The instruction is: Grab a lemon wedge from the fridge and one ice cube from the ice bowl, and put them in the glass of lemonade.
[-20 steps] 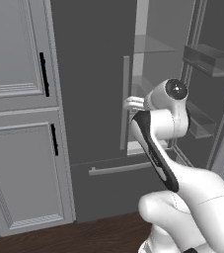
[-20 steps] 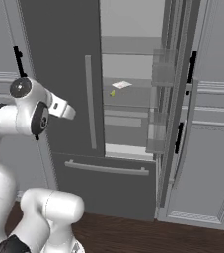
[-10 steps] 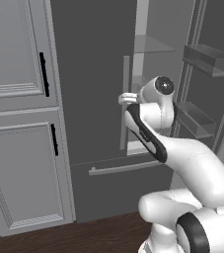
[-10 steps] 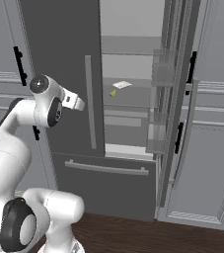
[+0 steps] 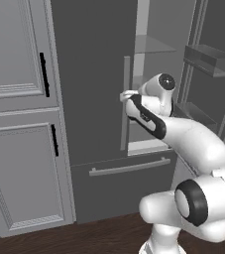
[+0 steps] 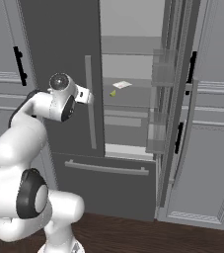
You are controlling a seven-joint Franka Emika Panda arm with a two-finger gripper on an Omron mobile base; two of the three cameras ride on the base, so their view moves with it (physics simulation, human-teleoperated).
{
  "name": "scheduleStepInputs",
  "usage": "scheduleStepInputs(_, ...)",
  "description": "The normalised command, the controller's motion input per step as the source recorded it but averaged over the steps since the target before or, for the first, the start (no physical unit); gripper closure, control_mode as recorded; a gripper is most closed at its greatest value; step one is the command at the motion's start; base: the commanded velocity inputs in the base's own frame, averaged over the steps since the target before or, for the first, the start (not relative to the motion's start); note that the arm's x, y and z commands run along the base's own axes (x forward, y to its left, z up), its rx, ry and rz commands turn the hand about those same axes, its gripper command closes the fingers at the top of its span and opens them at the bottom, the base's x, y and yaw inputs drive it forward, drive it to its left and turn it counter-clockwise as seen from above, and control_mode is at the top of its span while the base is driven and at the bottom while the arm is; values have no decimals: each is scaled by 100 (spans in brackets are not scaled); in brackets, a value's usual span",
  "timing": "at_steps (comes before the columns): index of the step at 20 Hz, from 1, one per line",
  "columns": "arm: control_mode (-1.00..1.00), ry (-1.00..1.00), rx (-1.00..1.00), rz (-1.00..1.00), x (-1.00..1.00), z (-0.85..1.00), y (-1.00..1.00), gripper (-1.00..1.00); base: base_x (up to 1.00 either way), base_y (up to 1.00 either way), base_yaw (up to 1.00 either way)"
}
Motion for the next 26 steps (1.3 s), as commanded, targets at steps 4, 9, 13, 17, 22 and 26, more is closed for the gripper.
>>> scheduleStepInputs(4,-100,0,-7,0,6,0,-23,-100,0,0,0)
scheduleStepInputs(9,-100,3,-6,0,13,-8,-22,-100,0,0,0)
scheduleStepInputs(13,-100,0,0,0,32,-29,-17,-100,0,0,0)
scheduleStepInputs(17,-100,2,-11,0,37,-2,0,-100,0,0,0)
scheduleStepInputs(22,-100,3,-13,0,34,-2,15,-100,0,0,0)
scheduleStepInputs(26,-100,2,-11,0,51,-19,21,-100,0,0,0)
